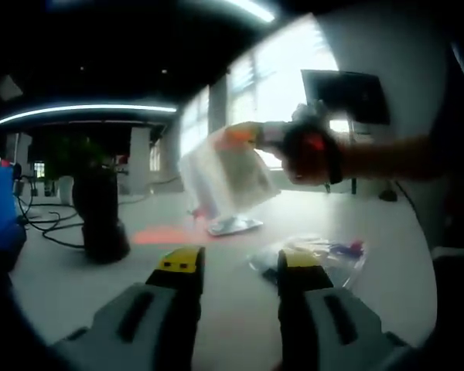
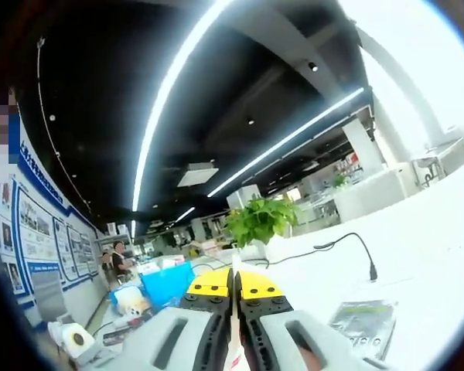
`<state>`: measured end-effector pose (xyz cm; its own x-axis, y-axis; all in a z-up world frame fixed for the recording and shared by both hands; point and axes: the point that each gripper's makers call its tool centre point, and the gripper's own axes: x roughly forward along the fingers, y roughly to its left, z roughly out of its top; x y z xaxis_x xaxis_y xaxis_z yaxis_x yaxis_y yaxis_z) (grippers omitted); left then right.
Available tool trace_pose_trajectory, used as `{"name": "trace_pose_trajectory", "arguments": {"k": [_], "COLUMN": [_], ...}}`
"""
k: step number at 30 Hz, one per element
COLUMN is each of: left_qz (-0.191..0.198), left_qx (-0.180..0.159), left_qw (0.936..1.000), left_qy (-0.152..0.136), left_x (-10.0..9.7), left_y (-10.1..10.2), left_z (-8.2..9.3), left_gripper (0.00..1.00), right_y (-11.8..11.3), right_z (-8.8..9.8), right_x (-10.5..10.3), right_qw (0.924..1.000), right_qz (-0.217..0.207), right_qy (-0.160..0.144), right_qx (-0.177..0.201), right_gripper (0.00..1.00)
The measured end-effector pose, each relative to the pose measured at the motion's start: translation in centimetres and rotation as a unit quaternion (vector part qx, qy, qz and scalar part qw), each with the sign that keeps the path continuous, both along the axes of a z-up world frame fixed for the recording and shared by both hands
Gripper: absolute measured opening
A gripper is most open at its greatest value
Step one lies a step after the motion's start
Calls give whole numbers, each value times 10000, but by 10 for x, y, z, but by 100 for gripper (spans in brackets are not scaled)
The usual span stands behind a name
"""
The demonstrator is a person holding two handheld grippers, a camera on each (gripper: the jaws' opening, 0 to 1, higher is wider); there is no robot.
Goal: Clip sheet goods on table flip sheet goods clip sheet goods scan sheet goods put sheet goods back to table
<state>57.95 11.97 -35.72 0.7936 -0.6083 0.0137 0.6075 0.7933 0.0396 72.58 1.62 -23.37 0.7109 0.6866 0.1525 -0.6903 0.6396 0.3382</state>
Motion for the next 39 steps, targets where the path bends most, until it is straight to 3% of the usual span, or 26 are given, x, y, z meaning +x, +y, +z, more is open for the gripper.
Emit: {"name": "trace_pose_trajectory", "arguments": {"k": [4, 17, 29, 39], "left_qz": [0, -4, 6, -1], "left_qx": [-2, -16, -3, 12], "left_qw": [10000, 10000, 10000, 10000], "left_qy": [-3, 0, 3, 5], "left_x": [0, 0, 0, 0], "left_y": [0, 0, 0, -1], "left_z": [0, 0, 0, -1], "left_gripper": [31, 31, 31, 31], "right_y": [-6, -33, -47, -70], "right_z": [-11, -20, -21, -41], "right_x": [7, 26, 47, 70], "right_qw": [9996, 9987, 9962, 9926], "right_qz": [-72, -419, -593, -846], "right_qy": [257, 265, 70, 289], "right_qx": [35, -96, -635, -822], "right_gripper": [0, 0, 0, 0]}}
